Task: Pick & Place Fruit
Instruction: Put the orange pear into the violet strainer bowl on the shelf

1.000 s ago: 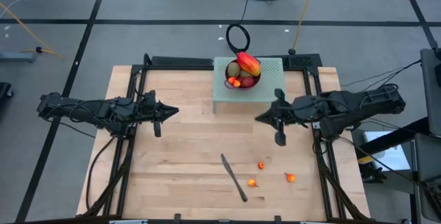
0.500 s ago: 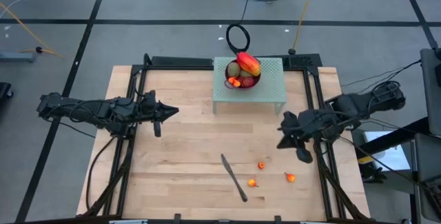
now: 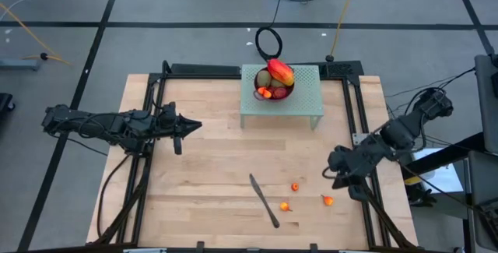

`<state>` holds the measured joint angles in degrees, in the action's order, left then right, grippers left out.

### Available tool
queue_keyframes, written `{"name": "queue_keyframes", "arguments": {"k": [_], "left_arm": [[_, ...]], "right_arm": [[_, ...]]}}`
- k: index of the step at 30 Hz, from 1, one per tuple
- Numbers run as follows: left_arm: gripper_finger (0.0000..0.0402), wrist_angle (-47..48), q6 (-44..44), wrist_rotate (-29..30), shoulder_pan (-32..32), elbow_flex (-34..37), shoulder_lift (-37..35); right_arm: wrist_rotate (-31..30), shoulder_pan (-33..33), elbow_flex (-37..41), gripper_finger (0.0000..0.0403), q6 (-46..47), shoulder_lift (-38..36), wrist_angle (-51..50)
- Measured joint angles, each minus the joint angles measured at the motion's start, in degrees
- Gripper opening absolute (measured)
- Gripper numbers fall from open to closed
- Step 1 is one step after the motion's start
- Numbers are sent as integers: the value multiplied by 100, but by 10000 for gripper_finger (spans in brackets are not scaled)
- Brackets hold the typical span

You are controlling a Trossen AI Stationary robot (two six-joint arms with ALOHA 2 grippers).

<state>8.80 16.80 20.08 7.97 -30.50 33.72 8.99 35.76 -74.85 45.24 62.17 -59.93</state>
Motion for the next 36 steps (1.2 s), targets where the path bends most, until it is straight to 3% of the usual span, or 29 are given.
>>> {"name": "queue_keyframes", "arguments": {"k": [16,30,36], "left_arm": [[21,0,-7,2,0,0,1],[21,2,-11,2,0,0,1],[21,2,-37,2,-1,0,1]], "right_arm": [[-911,1812,0,0,2756,679,-592],[-898,2088,2,0,3811,1418,-895],[-898,2088,2,0,3827,1438,-943]]}}
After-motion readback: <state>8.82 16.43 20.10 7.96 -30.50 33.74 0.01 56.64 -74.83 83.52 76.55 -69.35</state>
